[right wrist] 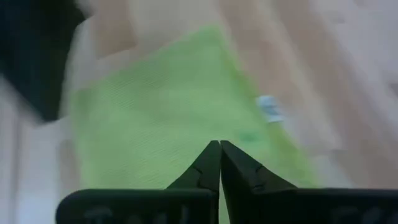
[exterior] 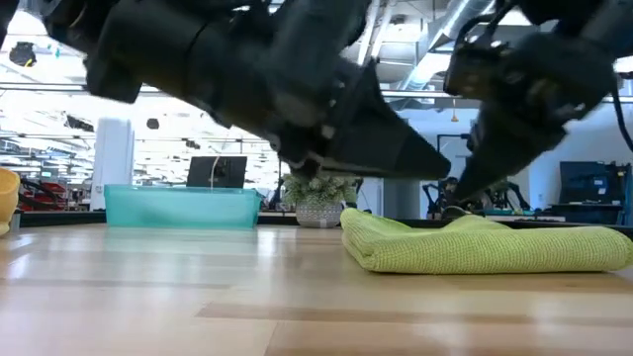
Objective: Fold microfiber towels
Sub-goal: Fold the light green microfiber cloth
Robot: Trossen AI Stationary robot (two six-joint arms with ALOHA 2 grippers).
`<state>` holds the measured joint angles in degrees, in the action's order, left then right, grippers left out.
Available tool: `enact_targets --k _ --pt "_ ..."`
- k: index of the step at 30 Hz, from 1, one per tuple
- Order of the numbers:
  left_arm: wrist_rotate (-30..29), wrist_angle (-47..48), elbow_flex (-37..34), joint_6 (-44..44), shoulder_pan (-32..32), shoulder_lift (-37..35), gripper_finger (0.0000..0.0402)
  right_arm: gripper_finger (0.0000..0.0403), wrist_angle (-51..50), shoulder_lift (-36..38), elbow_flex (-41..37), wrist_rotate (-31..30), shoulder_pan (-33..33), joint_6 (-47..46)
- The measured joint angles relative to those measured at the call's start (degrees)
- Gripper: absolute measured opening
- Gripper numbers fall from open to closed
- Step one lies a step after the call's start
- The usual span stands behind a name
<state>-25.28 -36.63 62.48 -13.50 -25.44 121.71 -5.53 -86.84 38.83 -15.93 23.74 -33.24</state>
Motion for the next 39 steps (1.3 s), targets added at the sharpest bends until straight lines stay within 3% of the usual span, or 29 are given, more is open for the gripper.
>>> enact_targets --k 8,14,22,26,30,35,39 --pt "-15.78 22.41 2.08 -12.29 3.96 -0.05 0.0 0.0025 6.09 -8.48 -0.02 0.68 6.6 1.8" --pt "-11.37 24.16 1.62 -13.31 5.86 0.04 0.0 0.0019 8.79 -11.14 0.19 -1.76 9.97 3.06" --pt "-8.65 22.98 1.49 -9.41 3.3 -4.11 0.0 0.0038 9.52 -3.77 0.0 -3.84 11.89 9.8" --pt "-9.0 23.13 1.51 -7.86 2.17 -5.98 0.0 0.0074 18.67 -5.06 0.0 -1.13 12.63 17.11" --pt "-8.98 23.05 1.5 -8.04 1.91 -5.76 0.0 0.0137 28.16 -11.02 0.41 1.08 13.81 23.58" --pt "-9.38 21.86 1.49 -7.91 3.04 -2.29 0.0 0.0207 28.08 -18.85 4.46 -1.86 14.11 29.31" --pt "-8.73 21.24 1.48 -8.8 4.02 0.08 0.0 0.0216 20.24 -22.02 8.26 -7.18 14.09 28.96"
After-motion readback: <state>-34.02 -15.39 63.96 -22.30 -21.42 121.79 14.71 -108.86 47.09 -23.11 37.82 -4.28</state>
